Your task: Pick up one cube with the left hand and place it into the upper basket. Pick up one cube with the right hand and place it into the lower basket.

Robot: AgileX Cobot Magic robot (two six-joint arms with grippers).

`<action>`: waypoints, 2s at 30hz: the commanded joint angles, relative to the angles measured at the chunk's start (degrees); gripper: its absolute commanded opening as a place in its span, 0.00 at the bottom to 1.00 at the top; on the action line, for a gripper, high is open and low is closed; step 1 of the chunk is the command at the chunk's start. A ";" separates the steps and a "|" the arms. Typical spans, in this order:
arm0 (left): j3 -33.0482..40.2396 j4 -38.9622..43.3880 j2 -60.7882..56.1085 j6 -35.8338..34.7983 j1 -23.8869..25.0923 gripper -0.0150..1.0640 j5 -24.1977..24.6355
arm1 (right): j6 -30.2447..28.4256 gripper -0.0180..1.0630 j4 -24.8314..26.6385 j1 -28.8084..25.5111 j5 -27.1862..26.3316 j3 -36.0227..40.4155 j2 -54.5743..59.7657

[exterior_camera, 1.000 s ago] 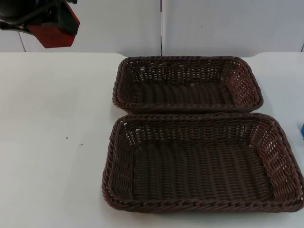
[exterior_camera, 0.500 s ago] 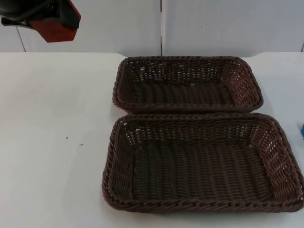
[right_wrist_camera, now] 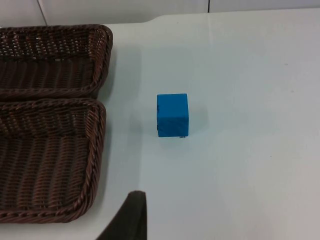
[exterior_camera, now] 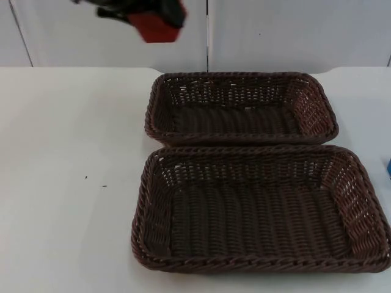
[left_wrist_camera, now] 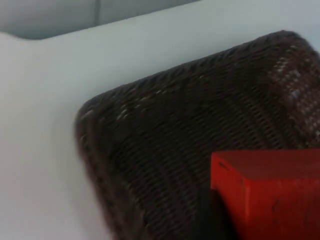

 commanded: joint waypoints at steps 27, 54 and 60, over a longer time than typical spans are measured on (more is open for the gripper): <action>-21.48 9.36 21.25 -8.49 -6.29 0.01 1.12 | 0.01 0.99 -0.31 -0.15 -0.46 0.14 0.33; -21.48 9.76 30.81 -8.30 -6.29 0.01 -4.85 | 0.01 0.99 -0.31 -0.15 -0.46 0.14 0.33; -21.48 9.49 31.42 -8.30 -6.51 0.14 -4.71 | 0.01 0.99 -0.31 -0.15 -0.46 0.14 0.33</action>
